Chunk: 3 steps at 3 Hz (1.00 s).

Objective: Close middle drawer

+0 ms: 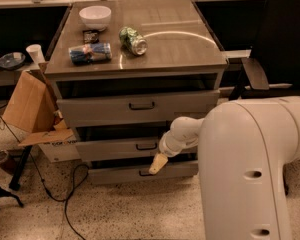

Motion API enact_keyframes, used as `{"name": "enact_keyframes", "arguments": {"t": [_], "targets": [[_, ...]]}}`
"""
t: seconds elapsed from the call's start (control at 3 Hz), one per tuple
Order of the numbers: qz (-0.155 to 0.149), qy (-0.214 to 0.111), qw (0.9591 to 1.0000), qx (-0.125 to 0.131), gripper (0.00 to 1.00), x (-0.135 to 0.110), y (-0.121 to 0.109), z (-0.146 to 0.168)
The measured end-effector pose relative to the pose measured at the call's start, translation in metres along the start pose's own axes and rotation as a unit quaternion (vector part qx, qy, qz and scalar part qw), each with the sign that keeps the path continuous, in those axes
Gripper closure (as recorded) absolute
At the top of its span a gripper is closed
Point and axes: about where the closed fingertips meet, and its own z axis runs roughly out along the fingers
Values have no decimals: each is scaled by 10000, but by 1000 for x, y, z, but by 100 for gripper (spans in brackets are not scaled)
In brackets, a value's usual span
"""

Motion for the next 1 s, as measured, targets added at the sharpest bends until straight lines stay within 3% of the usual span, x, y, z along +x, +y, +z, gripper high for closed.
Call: {"name": "enact_keyframes", "arguments": {"t": [0.33, 0.67, 1.0], "targets": [[508, -59, 9985, 205, 19, 24, -11, -16], [1049, -19, 9939, 346, 42, 46, -21, -25], [1387, 72, 9895, 400, 66, 57, -28, -26]]}}
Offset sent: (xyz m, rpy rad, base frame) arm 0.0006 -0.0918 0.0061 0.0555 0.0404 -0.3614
